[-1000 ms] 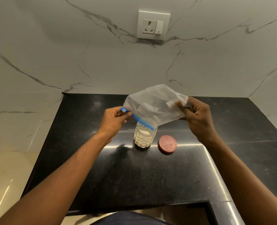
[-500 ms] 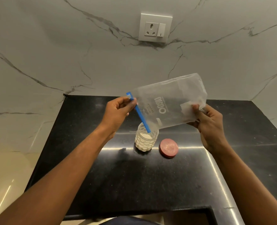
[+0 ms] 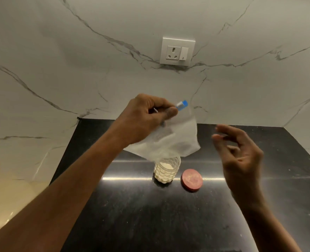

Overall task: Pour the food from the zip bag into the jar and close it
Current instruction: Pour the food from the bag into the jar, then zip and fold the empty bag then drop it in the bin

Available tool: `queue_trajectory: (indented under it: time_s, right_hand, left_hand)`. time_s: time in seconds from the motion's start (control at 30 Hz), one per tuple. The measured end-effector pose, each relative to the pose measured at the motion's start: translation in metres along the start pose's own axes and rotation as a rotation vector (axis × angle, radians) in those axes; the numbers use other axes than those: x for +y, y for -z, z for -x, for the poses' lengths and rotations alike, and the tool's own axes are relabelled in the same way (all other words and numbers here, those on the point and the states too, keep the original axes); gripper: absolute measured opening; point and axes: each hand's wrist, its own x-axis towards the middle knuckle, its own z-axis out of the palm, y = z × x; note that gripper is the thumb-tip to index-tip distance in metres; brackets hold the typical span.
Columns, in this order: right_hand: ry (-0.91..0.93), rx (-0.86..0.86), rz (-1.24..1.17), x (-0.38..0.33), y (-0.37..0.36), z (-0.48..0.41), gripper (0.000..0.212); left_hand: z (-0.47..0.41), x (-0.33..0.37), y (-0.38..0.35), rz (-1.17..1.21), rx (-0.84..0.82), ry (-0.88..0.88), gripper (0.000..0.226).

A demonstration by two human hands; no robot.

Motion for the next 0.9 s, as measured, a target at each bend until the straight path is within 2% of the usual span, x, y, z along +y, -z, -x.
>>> queue_trajectory:
  time_s: [0.07,0.17,0.27,0.4,0.5,0.63,0.77,0.9]
  right_hand:
    - [0.105,-0.119,0.039,-0.025,-0.021,-0.005,0.028]
    - [0.071,-0.305,0.036,-0.045,-0.047,-0.012,0.024]
    - [0.010,-0.372,-0.077,-0.047,-0.059,-0.010,0.015]
    - [-0.116,-0.384,-0.318,-0.049,-0.060,-0.002,0.014]
    - [-0.182,-0.463,-0.343,-0.052,-0.060,0.003,0.017]
    - [-0.141,-0.410,-0.222,-0.055,-0.068,0.013,0.017]
    - [-0.082,-0.347,-0.022,-0.050,-0.078,0.017,0.022]
    - [-0.123,-0.183,0.000,-0.046,-0.069,0.008,0.023]
  left_hand:
    - [0.012,0.000,0.004,-0.054,-0.144,0.019,0.017]
    - [0.032,-0.004,0.008,-0.080,-0.227,0.033,0.017]
    - [0.045,-0.010,0.017,-0.097,-0.213,0.037,0.019]
    - [0.055,-0.017,0.026,-0.080,-0.169,0.018,0.025]
    - [0.062,-0.020,0.022,-0.034,-0.176,0.003,0.026]
    - [0.066,-0.022,0.014,-0.066,-0.104,-0.012,0.019]
    - [0.066,-0.024,0.011,-0.215,-0.089,-0.005,0.026]
    - [0.072,-0.037,0.030,-0.301,-0.045,0.026,0.019]
